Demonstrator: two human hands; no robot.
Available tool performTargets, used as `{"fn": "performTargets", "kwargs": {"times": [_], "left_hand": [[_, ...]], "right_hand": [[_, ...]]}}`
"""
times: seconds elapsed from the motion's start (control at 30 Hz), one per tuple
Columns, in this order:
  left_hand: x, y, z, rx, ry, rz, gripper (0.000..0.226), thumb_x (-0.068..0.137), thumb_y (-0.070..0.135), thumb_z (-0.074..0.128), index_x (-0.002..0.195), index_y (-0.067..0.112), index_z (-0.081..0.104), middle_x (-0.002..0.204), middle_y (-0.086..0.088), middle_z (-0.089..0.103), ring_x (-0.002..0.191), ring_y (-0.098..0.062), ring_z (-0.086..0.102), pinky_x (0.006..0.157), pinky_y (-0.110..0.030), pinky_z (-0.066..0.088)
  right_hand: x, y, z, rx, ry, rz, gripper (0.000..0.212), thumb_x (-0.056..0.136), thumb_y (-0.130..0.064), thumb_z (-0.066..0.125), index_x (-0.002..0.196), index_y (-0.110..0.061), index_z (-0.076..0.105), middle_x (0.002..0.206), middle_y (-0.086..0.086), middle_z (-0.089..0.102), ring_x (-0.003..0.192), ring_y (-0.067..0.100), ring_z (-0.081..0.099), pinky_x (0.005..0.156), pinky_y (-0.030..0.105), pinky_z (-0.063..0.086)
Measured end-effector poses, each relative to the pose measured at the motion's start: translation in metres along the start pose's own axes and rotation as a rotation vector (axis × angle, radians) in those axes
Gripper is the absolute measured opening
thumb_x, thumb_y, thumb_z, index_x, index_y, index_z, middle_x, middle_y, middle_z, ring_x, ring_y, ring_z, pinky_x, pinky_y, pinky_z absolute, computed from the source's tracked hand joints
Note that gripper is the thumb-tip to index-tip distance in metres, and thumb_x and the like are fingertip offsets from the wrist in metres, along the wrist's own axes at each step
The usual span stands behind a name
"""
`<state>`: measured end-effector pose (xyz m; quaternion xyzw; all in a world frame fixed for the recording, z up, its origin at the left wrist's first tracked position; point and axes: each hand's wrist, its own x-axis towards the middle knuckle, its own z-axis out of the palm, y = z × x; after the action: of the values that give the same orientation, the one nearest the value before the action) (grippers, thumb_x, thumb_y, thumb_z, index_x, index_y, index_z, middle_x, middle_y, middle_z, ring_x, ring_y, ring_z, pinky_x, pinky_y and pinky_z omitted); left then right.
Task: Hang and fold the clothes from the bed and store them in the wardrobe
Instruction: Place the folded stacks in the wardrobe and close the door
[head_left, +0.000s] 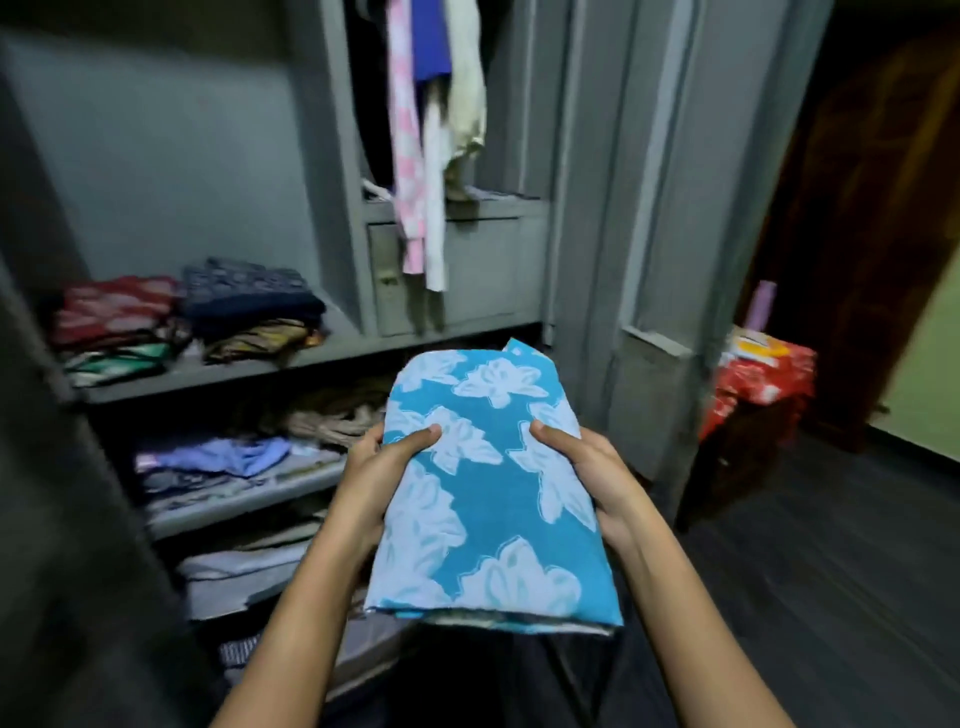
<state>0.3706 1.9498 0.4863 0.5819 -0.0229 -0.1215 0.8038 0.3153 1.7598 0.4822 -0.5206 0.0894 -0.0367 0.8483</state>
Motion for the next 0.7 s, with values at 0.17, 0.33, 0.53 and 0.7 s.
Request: {"fn": "performTargets", "kwargs": {"times": [0.17, 0.33, 0.53, 0.7], "left_hand": [[0.043, 0.063, -0.077, -0.042, 0.200, 0.121, 0.028, 0.080, 0.005, 0.065, 0.109, 0.003, 0.063, 0.098, -0.019, 0.070, 0.080, -0.032, 0.068, 0.076, -0.040, 0.055], [0.079, 0.104, -0.126, -0.052, 0.320, 0.173, 0.026, 0.082, 0.009, 0.065, 0.108, 0.004, 0.065, 0.098, -0.019, 0.071, 0.078, -0.031, 0.069, 0.063, -0.032, 0.057], [0.129, 0.153, -0.168, -0.049, 0.352, 0.171, 0.023, 0.085, 0.010, 0.061, 0.107, 0.004, 0.064, 0.096, -0.016, 0.072, 0.080, -0.030, 0.070, 0.074, -0.038, 0.058], [0.170, 0.180, -0.198, 0.056, 0.409, 0.104, 0.036, 0.082, 0.018, 0.068, 0.115, 0.007, 0.058, 0.098, -0.014, 0.072, 0.088, -0.030, 0.070, 0.080, -0.041, 0.056]], "right_hand": [[0.098, 0.006, 0.097, -0.041, -0.217, 0.091, 0.033, 0.086, -0.009, 0.061, 0.118, 0.001, 0.060, 0.109, 0.020, 0.068, 0.085, 0.030, 0.070, 0.074, 0.039, 0.059], [0.174, 0.013, 0.167, -0.071, -0.347, 0.135, 0.048, 0.075, -0.013, 0.068, 0.119, 0.003, 0.060, 0.114, 0.020, 0.066, 0.104, 0.035, 0.064, 0.087, 0.044, 0.054], [0.245, 0.012, 0.229, -0.030, -0.459, 0.161, 0.046, 0.077, -0.012, 0.067, 0.120, 0.003, 0.059, 0.115, 0.021, 0.065, 0.106, 0.036, 0.062, 0.084, 0.044, 0.055], [0.293, 0.011, 0.266, -0.024, -0.491, 0.185, 0.038, 0.083, -0.009, 0.064, 0.118, 0.004, 0.060, 0.108, 0.021, 0.068, 0.087, 0.032, 0.070, 0.075, 0.042, 0.058]]}}
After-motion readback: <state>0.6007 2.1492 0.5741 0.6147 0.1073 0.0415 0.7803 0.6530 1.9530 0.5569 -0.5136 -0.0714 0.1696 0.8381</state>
